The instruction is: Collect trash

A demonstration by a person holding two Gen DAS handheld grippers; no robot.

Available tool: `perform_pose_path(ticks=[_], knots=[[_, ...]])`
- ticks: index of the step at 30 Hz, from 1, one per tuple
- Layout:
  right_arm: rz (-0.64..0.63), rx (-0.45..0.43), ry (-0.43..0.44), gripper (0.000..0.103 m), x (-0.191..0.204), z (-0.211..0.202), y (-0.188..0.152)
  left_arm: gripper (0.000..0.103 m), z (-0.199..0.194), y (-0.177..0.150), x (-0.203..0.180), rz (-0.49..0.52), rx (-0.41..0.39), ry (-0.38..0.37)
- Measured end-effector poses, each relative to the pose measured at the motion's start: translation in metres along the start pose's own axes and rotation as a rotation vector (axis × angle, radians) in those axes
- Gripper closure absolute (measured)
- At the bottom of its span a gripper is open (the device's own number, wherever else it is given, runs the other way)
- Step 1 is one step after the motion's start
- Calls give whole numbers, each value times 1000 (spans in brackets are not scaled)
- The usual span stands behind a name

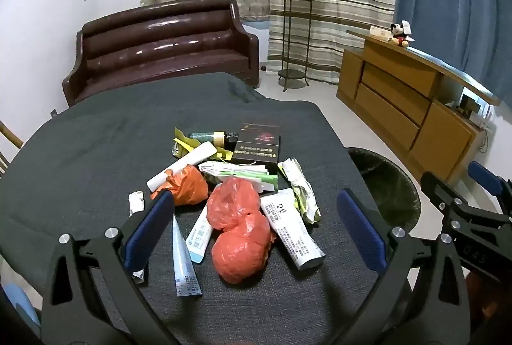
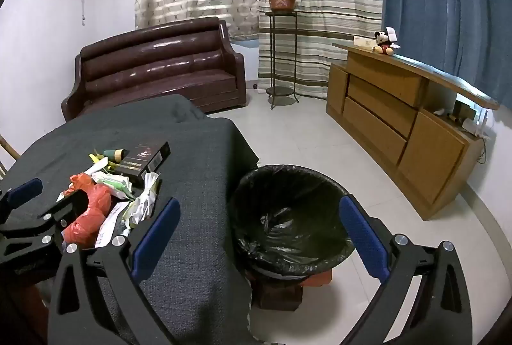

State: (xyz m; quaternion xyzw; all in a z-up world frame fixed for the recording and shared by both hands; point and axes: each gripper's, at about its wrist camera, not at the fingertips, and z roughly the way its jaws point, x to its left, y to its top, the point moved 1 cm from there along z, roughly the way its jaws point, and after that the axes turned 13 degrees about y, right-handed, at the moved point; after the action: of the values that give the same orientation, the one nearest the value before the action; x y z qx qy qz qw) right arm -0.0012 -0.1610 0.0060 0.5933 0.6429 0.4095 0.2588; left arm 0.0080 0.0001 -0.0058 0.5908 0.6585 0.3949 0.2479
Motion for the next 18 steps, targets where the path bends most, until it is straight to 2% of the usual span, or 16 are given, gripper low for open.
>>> perform_pose_path(ticks=[18], knots=[[3, 13, -3, 6, -2, 3, -4, 4, 1, 0, 0, -5, 7, -2]])
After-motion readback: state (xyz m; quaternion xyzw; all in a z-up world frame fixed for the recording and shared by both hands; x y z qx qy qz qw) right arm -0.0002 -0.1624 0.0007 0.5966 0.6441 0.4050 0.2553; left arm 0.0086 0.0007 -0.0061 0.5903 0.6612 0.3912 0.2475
